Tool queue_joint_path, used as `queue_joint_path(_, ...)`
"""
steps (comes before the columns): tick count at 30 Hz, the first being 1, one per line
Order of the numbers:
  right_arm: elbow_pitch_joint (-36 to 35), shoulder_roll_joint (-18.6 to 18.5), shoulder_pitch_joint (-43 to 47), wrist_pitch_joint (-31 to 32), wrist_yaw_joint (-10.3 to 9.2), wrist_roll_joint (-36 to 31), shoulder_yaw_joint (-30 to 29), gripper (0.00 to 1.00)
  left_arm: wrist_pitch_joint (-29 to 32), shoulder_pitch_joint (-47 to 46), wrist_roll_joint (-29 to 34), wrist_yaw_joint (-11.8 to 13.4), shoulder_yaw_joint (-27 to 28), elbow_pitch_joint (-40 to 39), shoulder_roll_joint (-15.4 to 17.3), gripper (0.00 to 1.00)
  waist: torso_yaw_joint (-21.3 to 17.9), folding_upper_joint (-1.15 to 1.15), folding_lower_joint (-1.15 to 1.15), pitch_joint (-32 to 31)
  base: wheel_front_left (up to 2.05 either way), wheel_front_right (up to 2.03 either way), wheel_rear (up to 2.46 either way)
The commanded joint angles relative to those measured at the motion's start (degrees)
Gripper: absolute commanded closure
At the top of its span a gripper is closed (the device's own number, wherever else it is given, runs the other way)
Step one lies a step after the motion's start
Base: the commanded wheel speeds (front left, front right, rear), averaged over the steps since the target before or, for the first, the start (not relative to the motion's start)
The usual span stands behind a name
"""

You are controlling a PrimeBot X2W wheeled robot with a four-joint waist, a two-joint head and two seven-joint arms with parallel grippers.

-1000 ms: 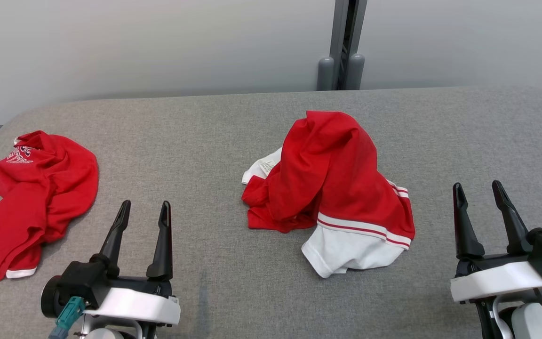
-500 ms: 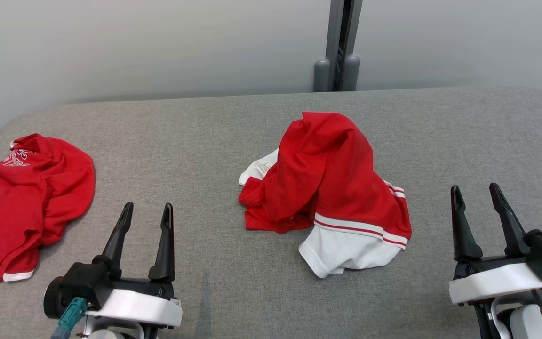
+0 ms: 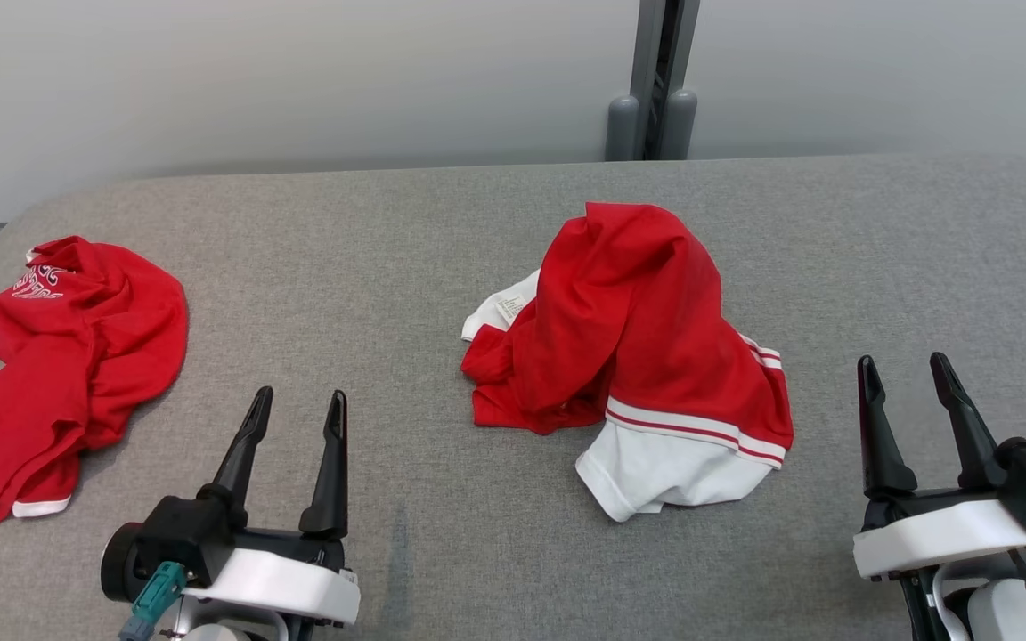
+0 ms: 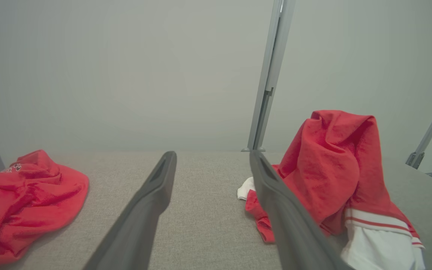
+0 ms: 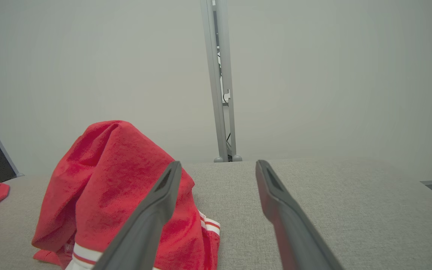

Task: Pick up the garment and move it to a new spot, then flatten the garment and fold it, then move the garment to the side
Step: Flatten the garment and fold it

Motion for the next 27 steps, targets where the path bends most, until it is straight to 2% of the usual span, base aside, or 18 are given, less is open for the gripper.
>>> queue_joint_path(1, 0.48, -0.34, 0.38, -0.15, -0.02, 0.31, -0.3, 0.0, -0.28, -0.88, 0.35, -0.28, -0.17, 0.11, 0.17, 0.0, 0.37, 0.0, 0.0, 0.4, 0.0, 0.0, 0.0)
queue_joint_path(6, 4.15, -0.35, -0.8, -0.16, -0.02, 0.76, -1.22, 0.0, -0.28, -1.87, 0.76, -0.43, -1.03, 0.57, 0.19, 0.0, 1.86, 0.0, 0.0, 2.41, 0.0, 0.0, 0.0)
queue_joint_path(21, 25.86, -0.39, -11.75, 0.79, -0.02, 3.33, -2.79, 0.0, -0.28, -5.33, 0.61, -0.25, -4.08, 1.44, 0.17, 0.0, 8.54, 0.0, 0.0, 7.48, 0.0, 0.0, 0.0)
queue_joint_path(27, 33.27, -0.37, -15.01, 1.23, -0.02, 1.7, -4.53, 0.0, -0.28, -5.29, 0.34, 0.06, -4.67, 1.73, 0.17, 0.0, 9.92, 0.0, 0.0, 7.75, 0.0, 0.0, 0.0)
